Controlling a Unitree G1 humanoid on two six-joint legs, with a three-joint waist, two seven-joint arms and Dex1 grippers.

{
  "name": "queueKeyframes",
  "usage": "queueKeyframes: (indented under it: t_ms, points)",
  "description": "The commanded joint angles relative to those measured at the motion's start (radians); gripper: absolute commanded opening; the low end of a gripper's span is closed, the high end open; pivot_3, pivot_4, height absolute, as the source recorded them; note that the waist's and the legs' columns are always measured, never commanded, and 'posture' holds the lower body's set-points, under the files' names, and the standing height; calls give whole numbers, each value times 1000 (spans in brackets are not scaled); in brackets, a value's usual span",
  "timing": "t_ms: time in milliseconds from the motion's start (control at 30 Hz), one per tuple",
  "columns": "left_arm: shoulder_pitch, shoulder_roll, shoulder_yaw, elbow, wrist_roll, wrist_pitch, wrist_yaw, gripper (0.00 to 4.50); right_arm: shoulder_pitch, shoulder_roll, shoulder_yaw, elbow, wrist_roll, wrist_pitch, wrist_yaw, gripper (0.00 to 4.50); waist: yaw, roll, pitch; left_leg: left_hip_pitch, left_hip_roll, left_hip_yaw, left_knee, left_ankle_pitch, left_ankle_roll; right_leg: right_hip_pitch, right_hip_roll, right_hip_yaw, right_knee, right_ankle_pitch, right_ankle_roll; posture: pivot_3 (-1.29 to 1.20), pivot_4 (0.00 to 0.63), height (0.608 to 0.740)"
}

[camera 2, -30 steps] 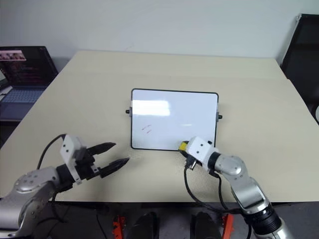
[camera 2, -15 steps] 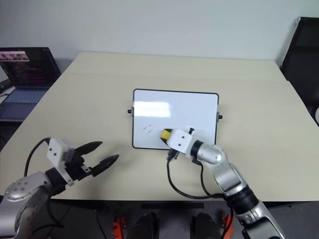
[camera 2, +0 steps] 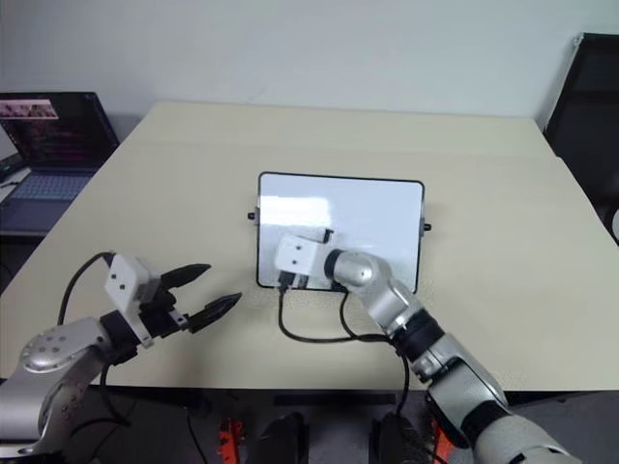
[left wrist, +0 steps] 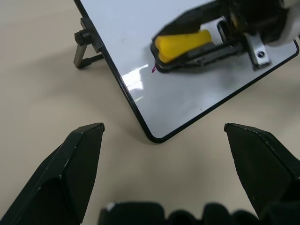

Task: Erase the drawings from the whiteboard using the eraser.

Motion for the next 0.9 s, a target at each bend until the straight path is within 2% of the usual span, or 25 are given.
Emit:
queueKeyframes:
  t_ms: [33, 200, 267, 400, 467, 567, 800, 867, 900]
  points:
    - [3, 3, 15, -31, 2, -21, 3, 4500, -15, -16, -8, 45, -26, -2, 14, 1036, 0, 0, 0, 0, 0, 0, 0, 0, 0, 0, 0, 0, 0, 0, 0, 0, 150, 740]
    - [4, 2, 17, -38, 1, -21, 8, 4500, 39, -52, 60, -7, -26, -22, 178, 1036, 0, -1, 0, 2, 0, 0, 1, 1, 0, 0, 0, 0, 6, -2, 1, 0, 150, 740]
    - [6, 3, 19, -37, 1, -22, 6, 4500, 31, -45, 55, -1, -44, -47, 146, 1036, -1, 0, 0, 4, 0, 0, 1, 1, 0, 0, 0, 1, 9, -4, 2, 0, 150, 740]
    - [4, 5, 14, -27, 7, -28, 1, 4500, -40, 9, -5, 70, -73, -108, -54, 1036, -8, 0, 0, 6, 0, 0, 1, 2, 1, 0, 1, 1, 12, -4, 1, 0, 150, 740]
    - [1, 4, 9, -25, 10, -29, 2, 4500, -56, 26, -16, 97, -64, -116, -75, 1035, -8, 0, 0, 6, 1, -1, 1, 4, 0, -1, 2, 1, 12, -4, -2, 0, 150, 740]
    - [-3, 3, -1, -24, 13, -32, 1, 4500, -62, 49, -15, 136, -51, -83, -49, 1035, -7, -1, -1, 6, 0, -1, 1, 4, 0, 0, 2, 1, 12, -6, -5, 0, 150, 740]
    - [-9, 6, -4, -24, 12, -27, 1, 4500, -17, 31, 67, 78, -67, -64, 159, 1030, -16, 0, 0, 6, 1, -1, 0, 4, 0, 0, 2, 1, 12, -4, -1, 0, 150, 740]
    - [-11, 7, -4, -24, 12, -27, 1, 4500, -26, 39, 54, 91, -78, -63, 119, 1030, -16, 0, 0, 6, 1, -1, 0, 4, 0, 0, 2, 1, 12, -4, -1, 0, 150, 740]
    - [-12, 8, -4, -23, 12, -27, 0, 4500, -46, 48, 35, 114, -91, -68, 53, 1029, -16, 0, 0, 6, 1, -1, 0, 4, 0, 0, 2, 1, 12, -4, -1, 0, 150, 740]
